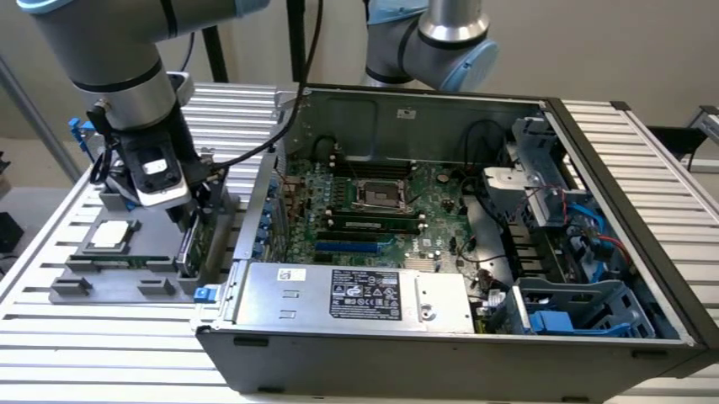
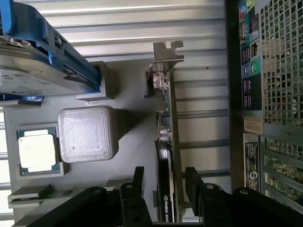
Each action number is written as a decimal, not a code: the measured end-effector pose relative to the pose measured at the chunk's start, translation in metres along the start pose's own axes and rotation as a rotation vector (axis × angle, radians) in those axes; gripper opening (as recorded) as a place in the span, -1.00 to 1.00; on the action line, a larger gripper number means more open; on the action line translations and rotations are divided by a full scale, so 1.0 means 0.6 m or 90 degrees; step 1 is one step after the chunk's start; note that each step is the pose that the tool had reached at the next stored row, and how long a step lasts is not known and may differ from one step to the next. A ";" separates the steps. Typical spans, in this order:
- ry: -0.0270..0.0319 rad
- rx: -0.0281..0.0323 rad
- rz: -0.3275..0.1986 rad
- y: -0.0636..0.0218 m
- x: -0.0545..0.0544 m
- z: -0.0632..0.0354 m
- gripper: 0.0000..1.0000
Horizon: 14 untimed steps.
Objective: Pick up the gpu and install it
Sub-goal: 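Pick up the gpu and move the gpu toward the slot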
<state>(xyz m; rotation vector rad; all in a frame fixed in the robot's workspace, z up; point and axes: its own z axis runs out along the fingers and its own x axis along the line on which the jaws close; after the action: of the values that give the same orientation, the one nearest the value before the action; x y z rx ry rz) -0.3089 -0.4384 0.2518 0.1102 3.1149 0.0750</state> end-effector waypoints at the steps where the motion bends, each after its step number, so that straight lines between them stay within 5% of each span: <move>1: 0.0000 0.0000 0.000 0.000 0.000 0.003 -0.04; 14: -0.0001 -0.0001 0.000 0.008 0.000 0.020 -0.04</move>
<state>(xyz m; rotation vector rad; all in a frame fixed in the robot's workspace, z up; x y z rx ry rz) -0.3084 -0.4329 0.2402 0.1100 3.1148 0.0752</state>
